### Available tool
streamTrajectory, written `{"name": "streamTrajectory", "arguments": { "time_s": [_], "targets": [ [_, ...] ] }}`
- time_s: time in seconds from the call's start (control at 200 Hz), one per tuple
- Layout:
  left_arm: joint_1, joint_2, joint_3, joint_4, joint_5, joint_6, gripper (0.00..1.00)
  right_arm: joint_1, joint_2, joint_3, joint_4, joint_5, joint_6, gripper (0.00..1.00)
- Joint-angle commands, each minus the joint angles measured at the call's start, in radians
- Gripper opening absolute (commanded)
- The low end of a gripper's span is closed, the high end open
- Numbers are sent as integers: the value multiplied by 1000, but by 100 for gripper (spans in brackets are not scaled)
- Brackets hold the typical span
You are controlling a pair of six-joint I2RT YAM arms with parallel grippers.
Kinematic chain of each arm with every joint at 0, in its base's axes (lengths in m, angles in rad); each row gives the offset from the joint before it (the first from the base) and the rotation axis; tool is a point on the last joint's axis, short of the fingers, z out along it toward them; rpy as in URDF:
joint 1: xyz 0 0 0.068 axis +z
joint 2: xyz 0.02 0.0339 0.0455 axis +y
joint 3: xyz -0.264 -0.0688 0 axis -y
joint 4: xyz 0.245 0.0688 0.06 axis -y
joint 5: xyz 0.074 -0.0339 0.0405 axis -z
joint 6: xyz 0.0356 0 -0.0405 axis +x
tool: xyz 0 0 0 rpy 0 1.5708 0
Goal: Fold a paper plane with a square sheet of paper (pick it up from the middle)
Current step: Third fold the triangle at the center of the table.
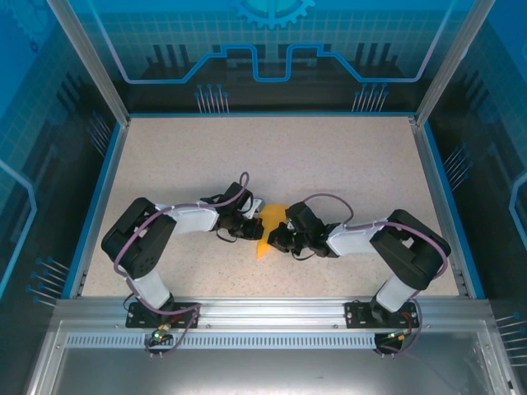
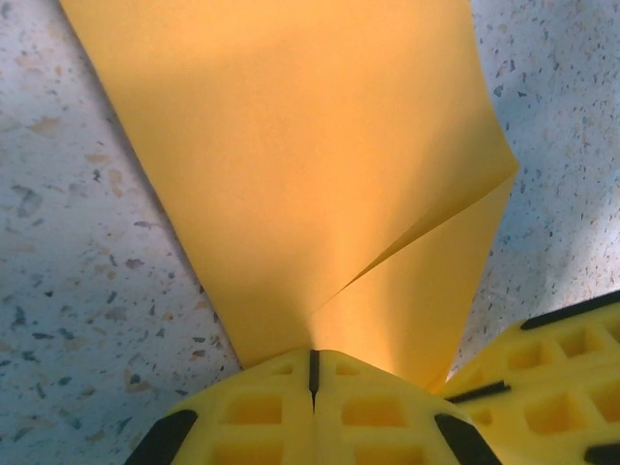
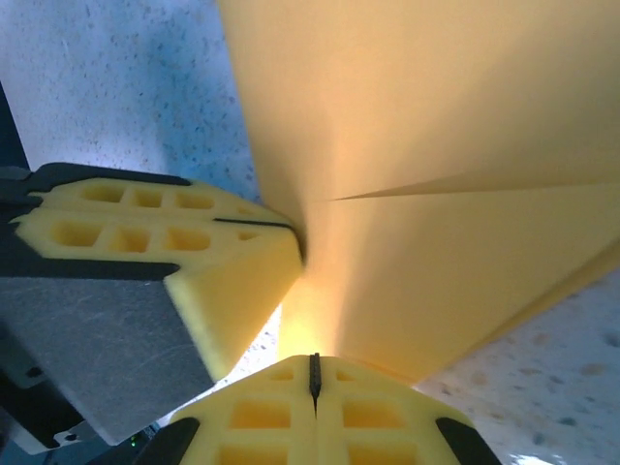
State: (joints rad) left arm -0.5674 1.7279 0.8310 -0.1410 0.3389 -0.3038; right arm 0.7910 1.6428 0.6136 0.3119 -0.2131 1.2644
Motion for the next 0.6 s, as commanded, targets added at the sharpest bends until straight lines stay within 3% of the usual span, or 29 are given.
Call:
{"name": "streamTrajectory", "arguments": {
  "time_s": [0.0,0.235,0.595],
  "targets": [
    [4,36,-36,-63,-47,34,0,-8,32,12,-37,11,-18,0],
    [11,41,-29,-62,-37,37,0,-65,53,-24,-51,-67,-40,0],
    [11,52,-20,-69,-40,40,1,-144,-31,47,-161,-55,-137,0]
  ]
}}
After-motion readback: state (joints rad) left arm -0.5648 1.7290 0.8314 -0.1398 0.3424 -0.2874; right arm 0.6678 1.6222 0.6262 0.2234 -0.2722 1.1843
